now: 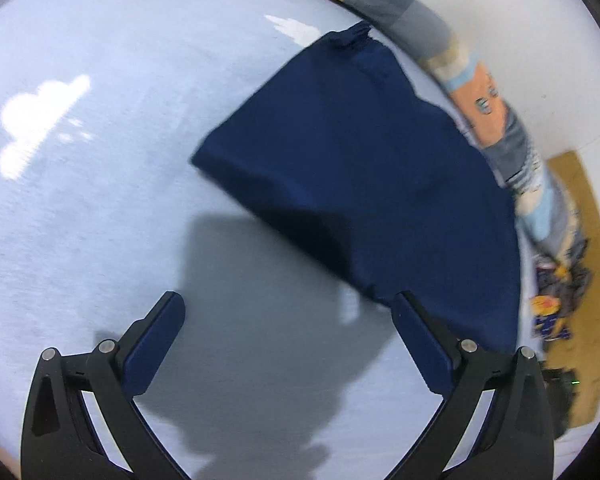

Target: Fold large clothes

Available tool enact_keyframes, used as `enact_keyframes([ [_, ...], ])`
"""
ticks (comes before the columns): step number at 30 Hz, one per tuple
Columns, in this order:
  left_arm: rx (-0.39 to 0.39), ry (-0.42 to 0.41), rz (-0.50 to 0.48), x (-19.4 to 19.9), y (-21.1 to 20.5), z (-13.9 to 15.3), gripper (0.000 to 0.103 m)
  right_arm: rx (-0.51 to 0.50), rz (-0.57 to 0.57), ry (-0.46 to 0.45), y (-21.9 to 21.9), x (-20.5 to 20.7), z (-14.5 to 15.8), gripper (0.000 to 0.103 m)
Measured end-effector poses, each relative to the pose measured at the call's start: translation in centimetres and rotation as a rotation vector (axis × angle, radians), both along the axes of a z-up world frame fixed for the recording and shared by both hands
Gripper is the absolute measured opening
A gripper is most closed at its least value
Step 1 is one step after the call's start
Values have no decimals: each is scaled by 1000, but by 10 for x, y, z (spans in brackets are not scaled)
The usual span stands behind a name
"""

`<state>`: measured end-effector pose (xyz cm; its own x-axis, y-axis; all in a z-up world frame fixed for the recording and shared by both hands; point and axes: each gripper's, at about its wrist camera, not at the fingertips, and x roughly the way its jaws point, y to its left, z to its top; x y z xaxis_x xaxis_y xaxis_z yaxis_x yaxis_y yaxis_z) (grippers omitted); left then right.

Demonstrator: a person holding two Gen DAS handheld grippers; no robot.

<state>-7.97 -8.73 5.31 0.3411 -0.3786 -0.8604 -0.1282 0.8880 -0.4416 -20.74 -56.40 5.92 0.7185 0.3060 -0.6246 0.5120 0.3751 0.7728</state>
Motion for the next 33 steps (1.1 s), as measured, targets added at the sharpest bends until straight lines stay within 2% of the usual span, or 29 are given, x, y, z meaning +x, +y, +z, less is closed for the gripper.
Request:
enact_keyframes([
  [4,-78,12,12,5,-3,-8,103,26,-25,72,5,8,-15,54],
  [11,-196,-2,100,19,9,-19,103,24,-101,108,5,22,-36,57],
  [16,-193,-64,141,33,6,-23,103,-4,-140,79,7,37,-37,57],
  [20,-165,-123,168,42,2,-25,103,-16,-180,13,0,48,-42,57],
  [22,-141,-168,173,48,-3,-24,103,-8,-189,-39,-6,55,-48,53],
  [23,-135,-188,169,50,-4,-24,103,-9,-181,-48,-7,60,-50,42],
  [24,-127,-215,164,52,-6,-22,94,-19,-174,-46,-8,64,-52,28],
  [25,-101,-229,173,54,-7,-20,54,-12,-158,-68,-9,68,-52,22],
  [26,-75,-211,194,58,-6,-21,45,-3,-145,-86,-10,71,-52,18],
  [29,-115,-213,236,56,0,-20,34,-21,-146,-107,-9,71,-42,14],
  [33,-70,-258,200,44,-7,2,26,-48,-154,-157,-3,63,-23,13],
])
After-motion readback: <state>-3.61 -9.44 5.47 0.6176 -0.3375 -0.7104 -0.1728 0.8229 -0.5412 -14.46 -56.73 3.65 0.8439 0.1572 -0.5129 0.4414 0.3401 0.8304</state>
